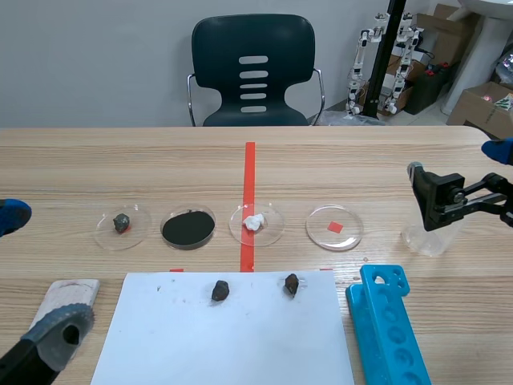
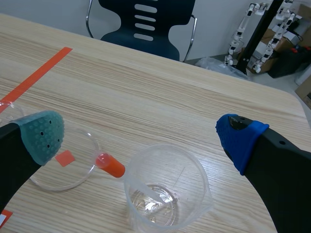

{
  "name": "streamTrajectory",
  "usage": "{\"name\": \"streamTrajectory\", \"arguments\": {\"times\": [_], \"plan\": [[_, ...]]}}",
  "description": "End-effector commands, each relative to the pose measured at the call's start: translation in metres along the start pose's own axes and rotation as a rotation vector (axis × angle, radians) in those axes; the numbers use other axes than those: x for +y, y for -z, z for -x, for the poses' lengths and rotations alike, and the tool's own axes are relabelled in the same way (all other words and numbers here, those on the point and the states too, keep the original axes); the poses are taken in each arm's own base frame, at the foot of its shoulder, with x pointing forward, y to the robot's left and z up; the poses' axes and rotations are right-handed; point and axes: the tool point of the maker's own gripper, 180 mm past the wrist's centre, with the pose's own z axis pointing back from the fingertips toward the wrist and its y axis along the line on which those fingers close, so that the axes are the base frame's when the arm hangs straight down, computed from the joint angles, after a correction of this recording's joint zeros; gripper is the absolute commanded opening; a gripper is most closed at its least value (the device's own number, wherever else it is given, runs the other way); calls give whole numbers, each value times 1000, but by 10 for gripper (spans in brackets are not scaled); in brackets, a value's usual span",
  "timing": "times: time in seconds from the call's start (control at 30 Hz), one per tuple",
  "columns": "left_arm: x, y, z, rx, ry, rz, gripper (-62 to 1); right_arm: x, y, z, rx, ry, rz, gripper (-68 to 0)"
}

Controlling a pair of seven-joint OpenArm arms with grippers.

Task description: Put the dropper in the beaker

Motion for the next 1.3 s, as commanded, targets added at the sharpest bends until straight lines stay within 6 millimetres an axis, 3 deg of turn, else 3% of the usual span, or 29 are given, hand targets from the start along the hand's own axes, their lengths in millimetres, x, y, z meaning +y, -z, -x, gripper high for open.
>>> {"name": "streamTrajectory", "arguments": {"times": [0.0, 1.27], "plan": [[1, 1, -9, -31, 3, -3, 14, -6, 3, -17, -50, -13, 7, 4], [1, 1, -9, -31, 3, -3, 14, -6, 3, -20, -64, -13, 7, 4]]}}
